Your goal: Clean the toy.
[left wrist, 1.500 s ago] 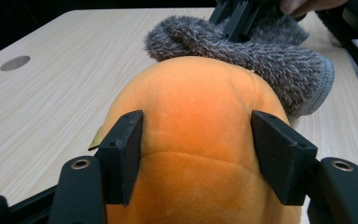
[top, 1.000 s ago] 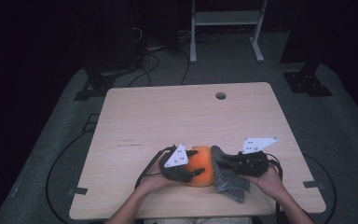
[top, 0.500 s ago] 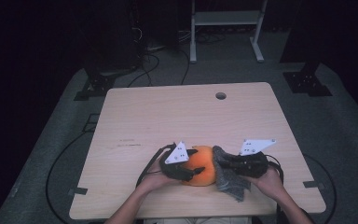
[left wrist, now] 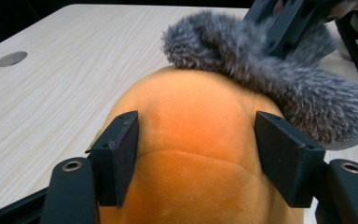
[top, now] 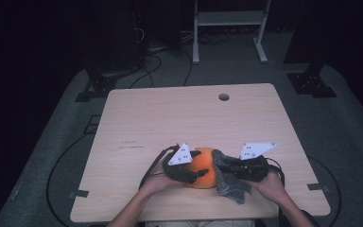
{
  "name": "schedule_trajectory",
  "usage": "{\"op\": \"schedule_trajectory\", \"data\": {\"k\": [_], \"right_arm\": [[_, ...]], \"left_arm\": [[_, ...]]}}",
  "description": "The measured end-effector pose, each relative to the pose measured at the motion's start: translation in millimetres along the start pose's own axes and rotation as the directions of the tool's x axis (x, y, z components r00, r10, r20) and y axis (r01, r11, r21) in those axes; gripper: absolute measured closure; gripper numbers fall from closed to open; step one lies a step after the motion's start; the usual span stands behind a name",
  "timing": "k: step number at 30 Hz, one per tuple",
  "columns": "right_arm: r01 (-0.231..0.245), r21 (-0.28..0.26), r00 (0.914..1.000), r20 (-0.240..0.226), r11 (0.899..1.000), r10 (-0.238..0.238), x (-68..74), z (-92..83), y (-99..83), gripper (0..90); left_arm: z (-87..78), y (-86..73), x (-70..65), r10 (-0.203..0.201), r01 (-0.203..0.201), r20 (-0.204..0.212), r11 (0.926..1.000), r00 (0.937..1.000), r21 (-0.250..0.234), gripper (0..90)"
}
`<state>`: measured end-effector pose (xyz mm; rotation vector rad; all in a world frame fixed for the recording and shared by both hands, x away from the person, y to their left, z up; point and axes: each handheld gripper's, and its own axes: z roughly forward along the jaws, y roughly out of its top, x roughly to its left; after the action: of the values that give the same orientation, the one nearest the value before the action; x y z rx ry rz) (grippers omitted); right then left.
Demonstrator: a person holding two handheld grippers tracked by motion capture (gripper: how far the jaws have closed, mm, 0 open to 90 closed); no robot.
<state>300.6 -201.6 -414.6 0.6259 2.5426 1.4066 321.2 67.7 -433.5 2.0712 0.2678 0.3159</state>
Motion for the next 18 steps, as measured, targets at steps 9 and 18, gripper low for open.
{"op": "schedule_trajectory", "data": {"k": [9,18], "right_arm": [[0.009,-0.004,0.9996,-0.025,1.0,-0.009,-1.8,10.2,1.8,79.6],[-0.023,0.041,0.9997,0.01,0.999,0.023,-11.6,-4.5,-15.6,79.0]], "left_arm": [[-6.1,4.4,5.1,-0.022,0.023,0.027,0.9997,0.9994,-0.005,10.5],[-11.3,2.4,7.4,-0.028,0.027,0.004,0.9989,0.9996,0.039,28.1]]}}
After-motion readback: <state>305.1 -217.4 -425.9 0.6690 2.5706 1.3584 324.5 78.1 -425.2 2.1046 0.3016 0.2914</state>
